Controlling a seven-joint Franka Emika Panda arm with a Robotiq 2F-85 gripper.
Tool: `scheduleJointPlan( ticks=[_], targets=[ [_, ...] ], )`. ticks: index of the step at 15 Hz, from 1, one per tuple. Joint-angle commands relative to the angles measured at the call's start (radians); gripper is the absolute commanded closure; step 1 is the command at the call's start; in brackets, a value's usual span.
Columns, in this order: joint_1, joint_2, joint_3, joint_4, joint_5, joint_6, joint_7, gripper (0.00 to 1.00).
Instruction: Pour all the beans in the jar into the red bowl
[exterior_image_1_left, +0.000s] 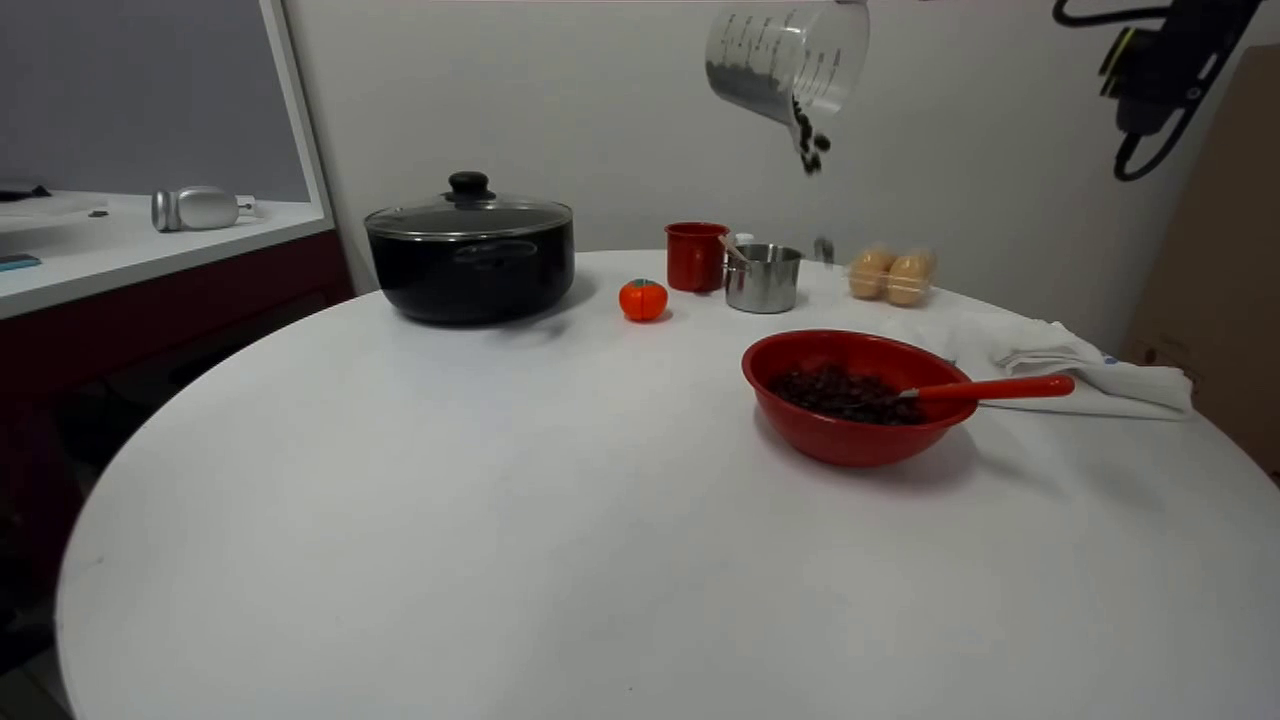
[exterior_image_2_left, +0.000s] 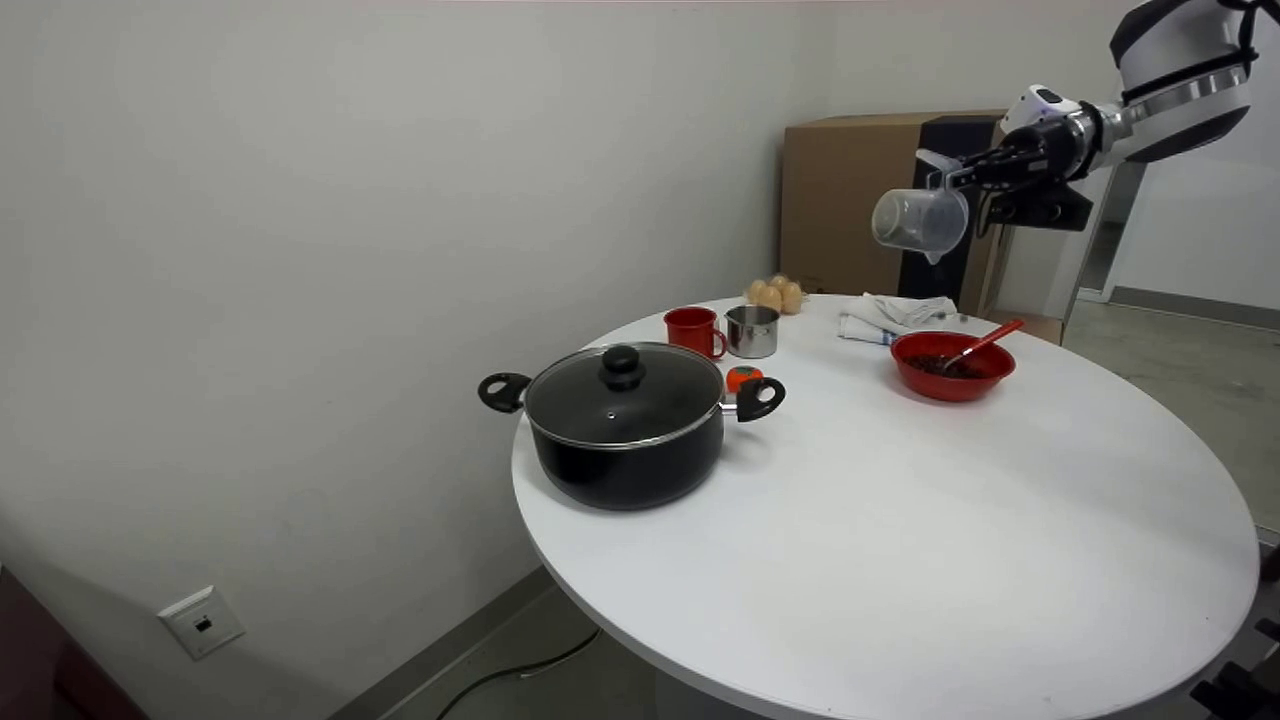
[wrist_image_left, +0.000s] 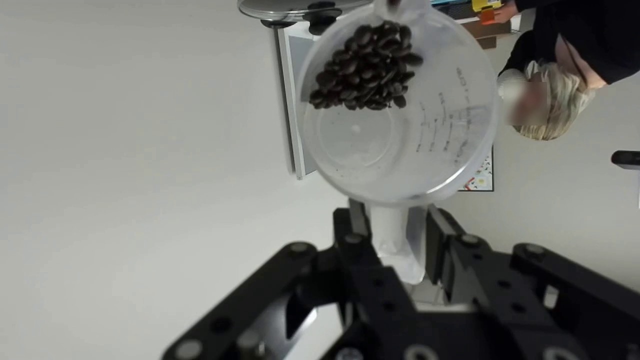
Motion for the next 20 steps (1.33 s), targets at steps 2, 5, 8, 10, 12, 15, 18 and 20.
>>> scheduleJointPlan(
  ticks=[2, 5, 8, 10, 12, 15, 18, 20],
  targets=[
    [-0.006, 0.035, 0.023, 0.056, 0.038, -0.028, 0.064, 0.93],
    [-0.008, 0.039, 0.028, 0.061, 0.044, -0.030, 0.066, 0.93],
    [-0.013, 0.044, 0.038, 0.065, 0.052, -0.044, 0.063, 0.93],
    [-0.017, 0.048, 0.048, 0.066, 0.062, -0.051, 0.057, 0.93],
    [-0.020, 0.052, 0.056, 0.069, 0.068, -0.060, 0.055, 0.93],
    [-0.024, 0.058, 0.066, 0.073, 0.077, -0.070, 0.058, 0.93],
    [-0.028, 0.066, 0.077, 0.075, 0.091, -0.070, 0.066, 0.93],
    [-0.031, 0.070, 0.083, 0.075, 0.100, -0.069, 0.068, 0.93]
  ],
)
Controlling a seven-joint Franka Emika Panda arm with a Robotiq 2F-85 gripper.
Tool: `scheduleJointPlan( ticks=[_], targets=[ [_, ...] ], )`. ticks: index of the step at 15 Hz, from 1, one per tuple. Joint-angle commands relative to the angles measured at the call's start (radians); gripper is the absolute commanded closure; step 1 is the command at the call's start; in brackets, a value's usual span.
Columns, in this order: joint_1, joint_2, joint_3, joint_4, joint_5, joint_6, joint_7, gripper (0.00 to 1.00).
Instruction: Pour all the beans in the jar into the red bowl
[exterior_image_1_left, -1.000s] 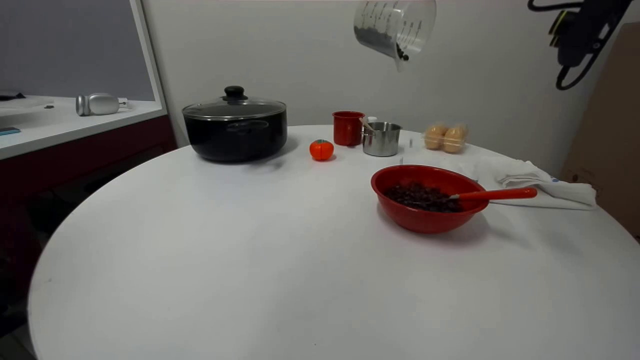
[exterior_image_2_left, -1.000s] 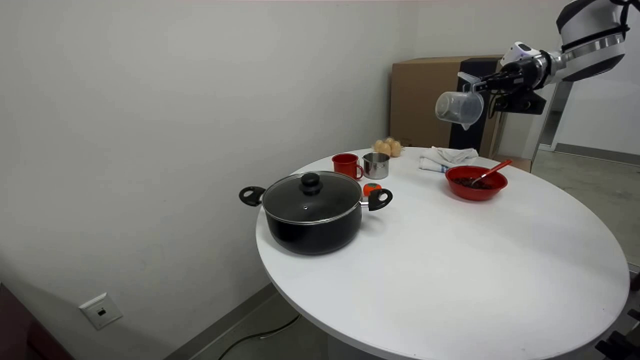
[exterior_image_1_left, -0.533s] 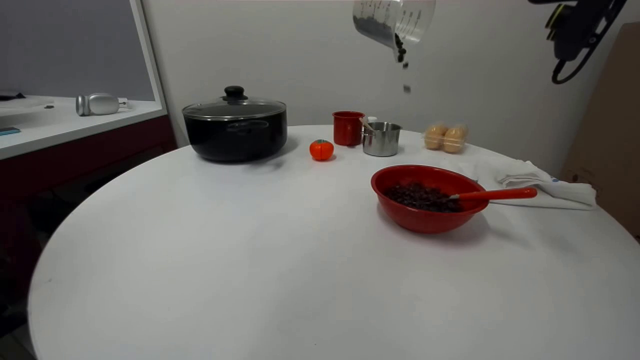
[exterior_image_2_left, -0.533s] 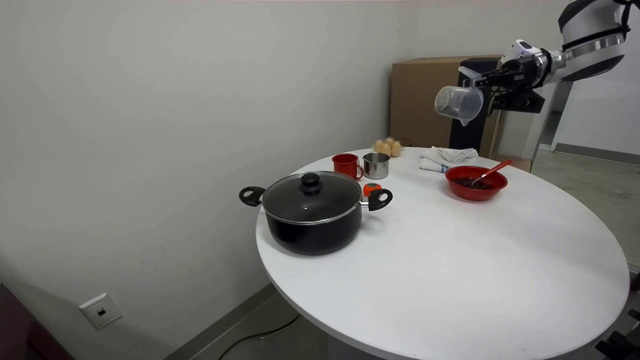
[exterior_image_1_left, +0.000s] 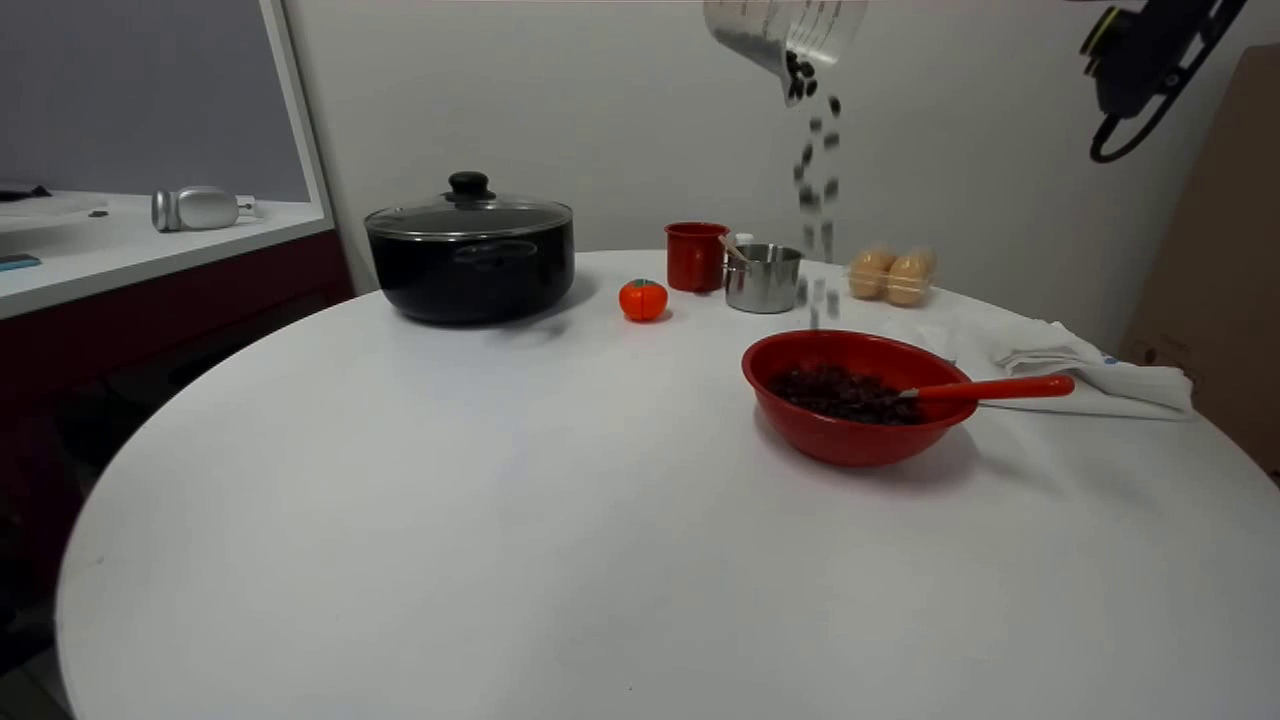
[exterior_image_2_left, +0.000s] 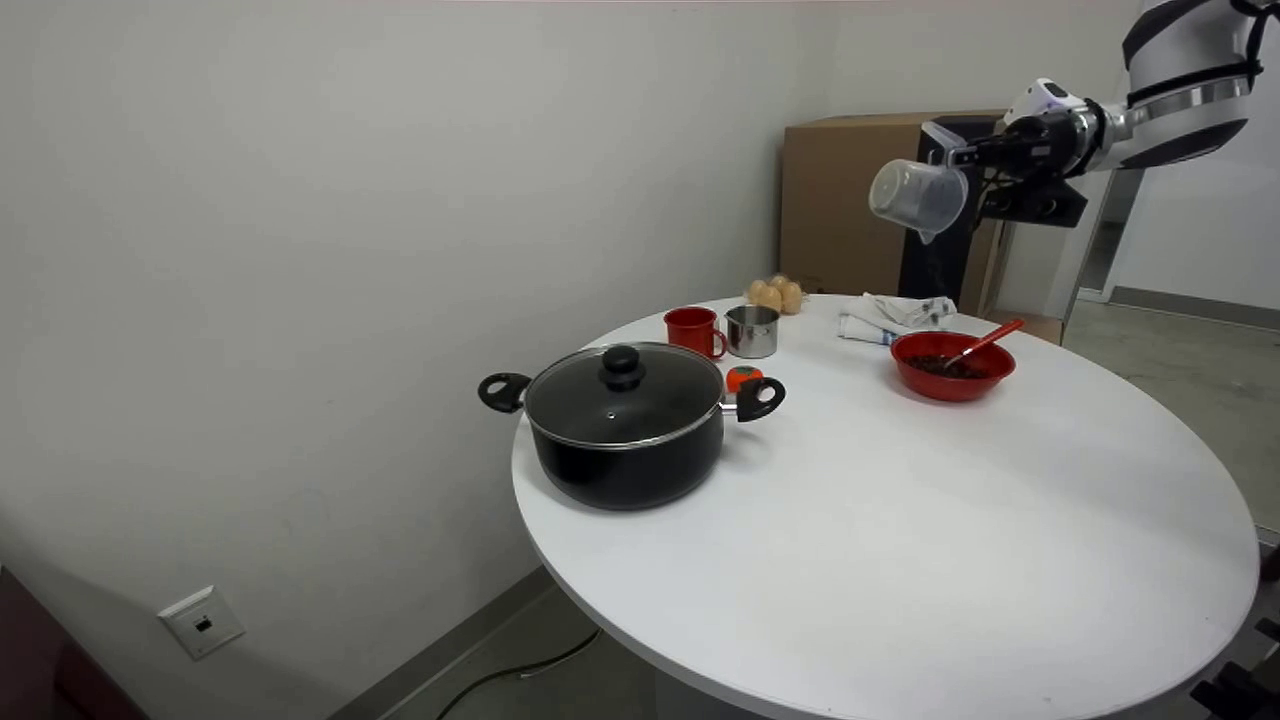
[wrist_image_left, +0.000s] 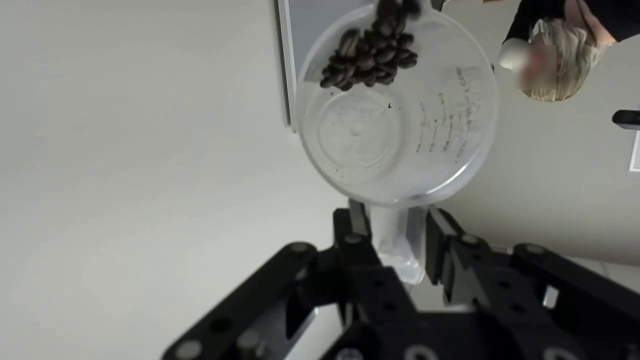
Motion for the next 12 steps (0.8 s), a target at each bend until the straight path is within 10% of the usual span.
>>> scheduleJointPlan(
  ticks=[1, 12],
  targets=[
    [-0.006, 0.037, 0.028, 0.052, 0.036, -0.032, 0.044, 0.93],
    [-0.005, 0.035, 0.027, 0.051, 0.049, -0.025, 0.098, 0.93]
  ],
)
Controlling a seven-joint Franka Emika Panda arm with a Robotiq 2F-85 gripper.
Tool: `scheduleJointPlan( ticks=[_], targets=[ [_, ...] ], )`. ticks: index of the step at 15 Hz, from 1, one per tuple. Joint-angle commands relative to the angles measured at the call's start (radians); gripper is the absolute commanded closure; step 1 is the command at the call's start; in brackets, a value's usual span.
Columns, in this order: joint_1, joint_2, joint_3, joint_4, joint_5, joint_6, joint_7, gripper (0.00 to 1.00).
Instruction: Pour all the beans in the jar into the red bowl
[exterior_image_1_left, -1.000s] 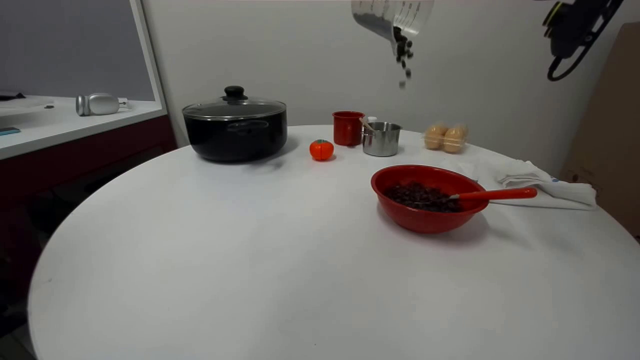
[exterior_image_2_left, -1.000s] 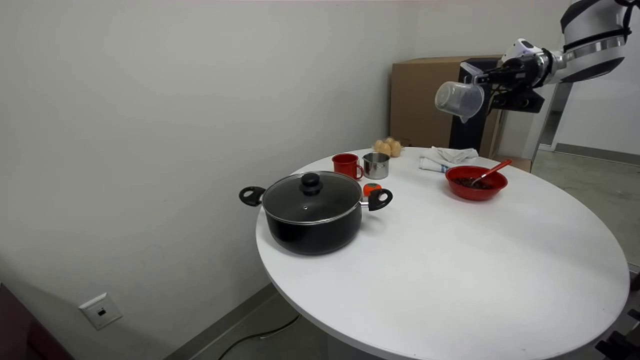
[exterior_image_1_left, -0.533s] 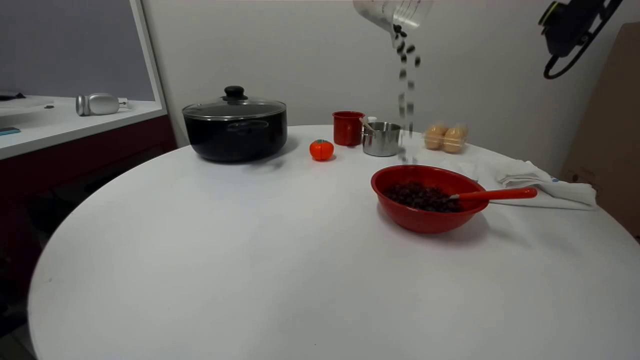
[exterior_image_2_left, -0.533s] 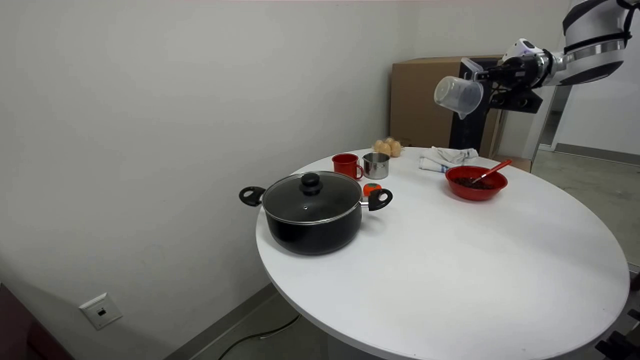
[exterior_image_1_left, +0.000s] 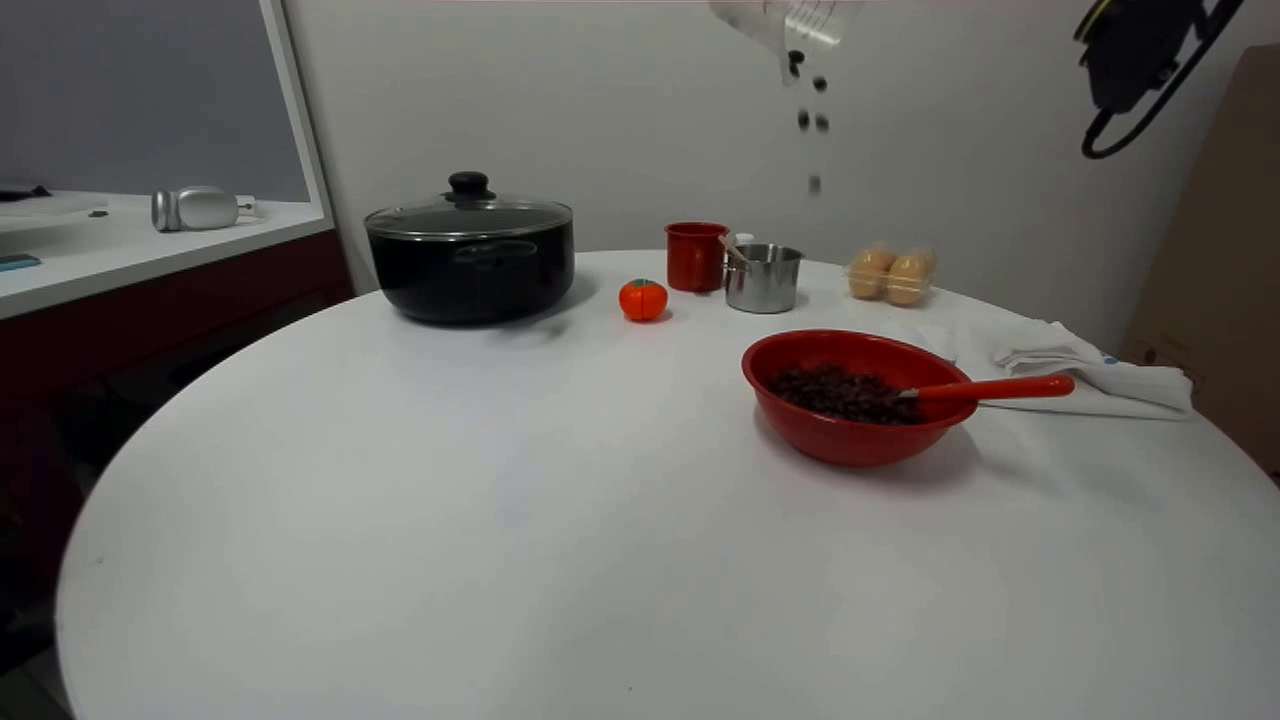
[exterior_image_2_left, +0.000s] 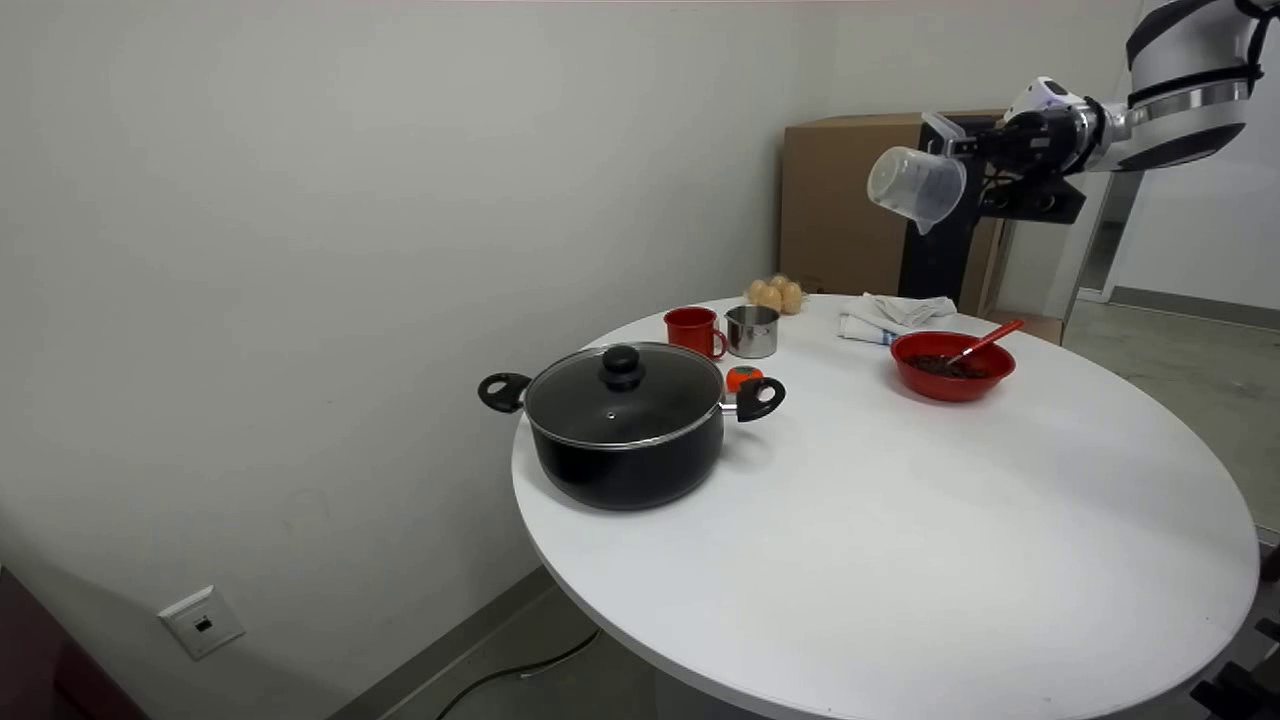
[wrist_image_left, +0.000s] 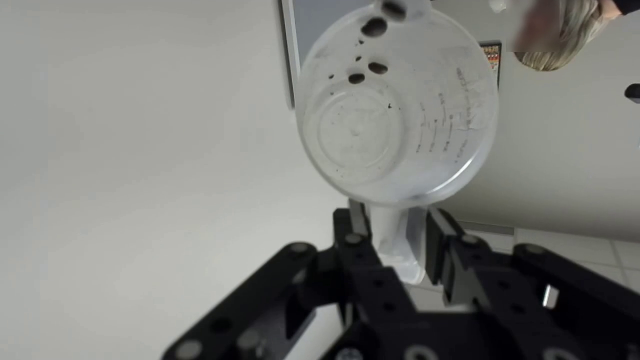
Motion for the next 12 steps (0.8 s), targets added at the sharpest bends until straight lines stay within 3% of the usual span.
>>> scheduleJointPlan(
  ticks=[1, 7, 12],
  targets=[
    [0.004, 0.028, 0.007, 0.053, 0.006, -0.028, 0.060, 0.93],
    [0.025, 0.021, -0.040, 0.086, -0.102, -0.063, 0.066, 0.93],
    [0.064, 0.017, -0.118, 0.153, -0.321, -0.103, 0.019, 0.93]
  ],
)
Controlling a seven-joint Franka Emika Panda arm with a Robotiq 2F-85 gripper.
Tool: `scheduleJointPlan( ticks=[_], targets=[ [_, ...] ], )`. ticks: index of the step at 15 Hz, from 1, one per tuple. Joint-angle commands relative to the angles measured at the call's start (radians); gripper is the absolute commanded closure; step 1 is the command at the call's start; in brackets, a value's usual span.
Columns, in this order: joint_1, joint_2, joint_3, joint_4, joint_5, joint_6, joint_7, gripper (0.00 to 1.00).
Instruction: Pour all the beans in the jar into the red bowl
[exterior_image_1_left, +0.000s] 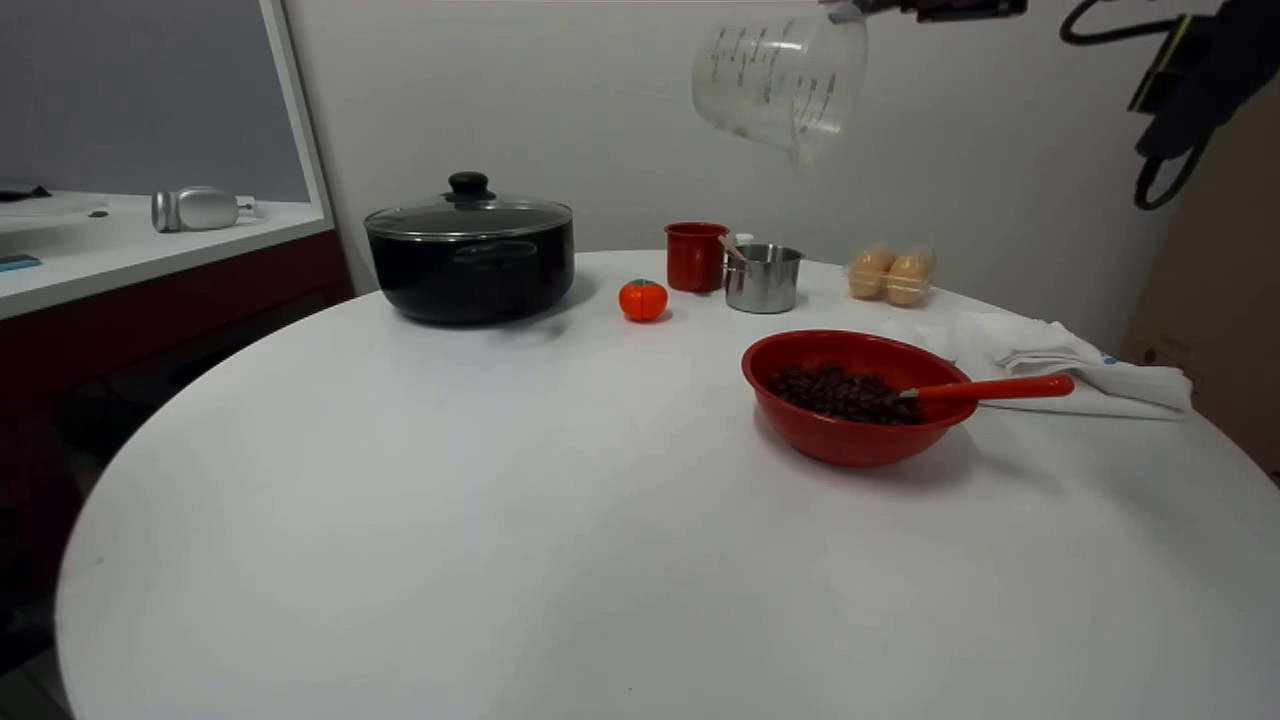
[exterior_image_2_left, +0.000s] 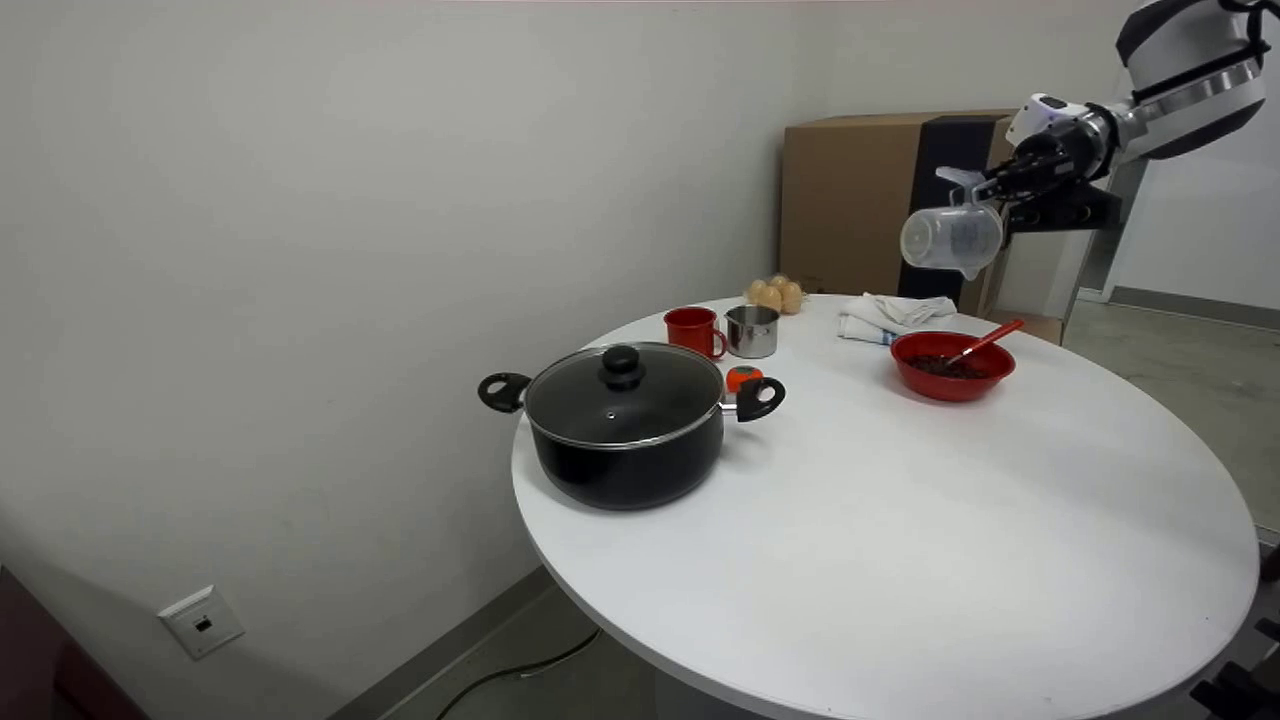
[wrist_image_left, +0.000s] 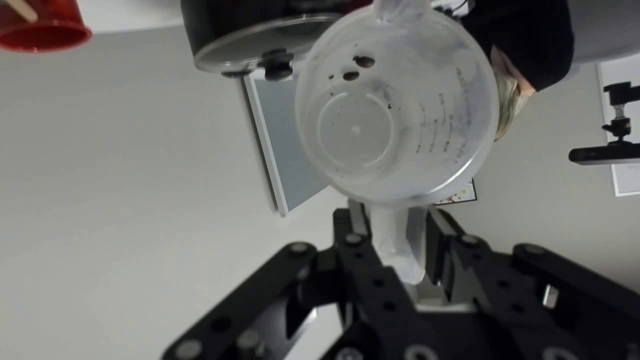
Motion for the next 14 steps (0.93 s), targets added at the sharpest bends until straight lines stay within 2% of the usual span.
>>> scheduleJointPlan(
  ticks=[1, 4, 9, 14],
  targets=[
    [0.083, -0.026, -0.045, 0.058, -0.117, -0.002, 0.010, 0.93],
    [0.146, -0.075, -0.048, 0.060, -0.178, 0.023, 0.018, 0.93],
    [0.295, -0.160, -0.064, 0.069, -0.314, 0.026, 0.011, 0.93],
    [0.446, -0.239, -0.099, 0.009, -0.487, 0.045, -0.012, 0.93]
  ],
)
